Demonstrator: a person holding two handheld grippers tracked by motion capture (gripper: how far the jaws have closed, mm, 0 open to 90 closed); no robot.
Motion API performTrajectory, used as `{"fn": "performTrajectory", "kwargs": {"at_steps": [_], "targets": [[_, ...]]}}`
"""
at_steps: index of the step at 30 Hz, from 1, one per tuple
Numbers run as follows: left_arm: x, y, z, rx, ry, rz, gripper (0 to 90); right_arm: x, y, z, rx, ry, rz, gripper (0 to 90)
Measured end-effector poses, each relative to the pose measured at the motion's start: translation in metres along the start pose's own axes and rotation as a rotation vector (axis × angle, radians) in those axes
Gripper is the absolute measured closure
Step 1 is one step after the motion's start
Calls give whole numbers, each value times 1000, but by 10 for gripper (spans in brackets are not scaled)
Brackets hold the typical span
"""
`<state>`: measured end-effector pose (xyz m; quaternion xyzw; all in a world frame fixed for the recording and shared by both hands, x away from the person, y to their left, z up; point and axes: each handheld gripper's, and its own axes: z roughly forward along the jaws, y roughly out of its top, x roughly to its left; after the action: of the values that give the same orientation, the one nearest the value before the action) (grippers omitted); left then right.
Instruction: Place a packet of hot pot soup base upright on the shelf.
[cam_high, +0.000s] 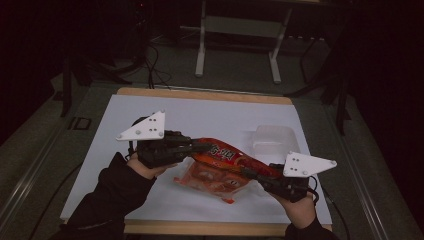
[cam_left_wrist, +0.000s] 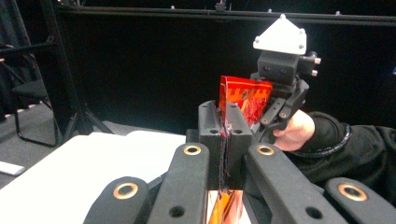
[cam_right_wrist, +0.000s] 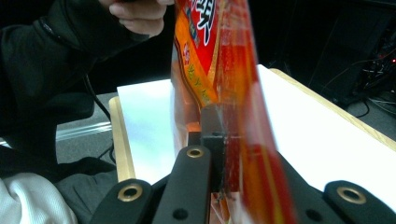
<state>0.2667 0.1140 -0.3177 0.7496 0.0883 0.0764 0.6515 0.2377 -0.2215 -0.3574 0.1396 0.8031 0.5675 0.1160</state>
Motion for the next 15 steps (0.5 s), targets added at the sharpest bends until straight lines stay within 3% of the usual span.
{"fn": "performTrajectory", "kwargs": {"at_steps": [6, 9, 11, 13, 15], "targets": [[3, -5, -5, -2, 34, 5, 815, 0, 10, 0, 23, -14, -10, 900], [3, -7, -6, -15, 40, 8, 648, -1, 16, -1, 22, -30, -9, 900], [4, -10, -7, -27, 41, 1, 622, -2, 18, -2, 21, -37, -7, 900], [5, -15, -8, -13, 72, -22, 459, -3, 21, -4, 13, -44, -10, 900], [6, -19, -9, -13, 79, -23, 415, -4, 26, -7, 12, -57, -18, 900]]}}
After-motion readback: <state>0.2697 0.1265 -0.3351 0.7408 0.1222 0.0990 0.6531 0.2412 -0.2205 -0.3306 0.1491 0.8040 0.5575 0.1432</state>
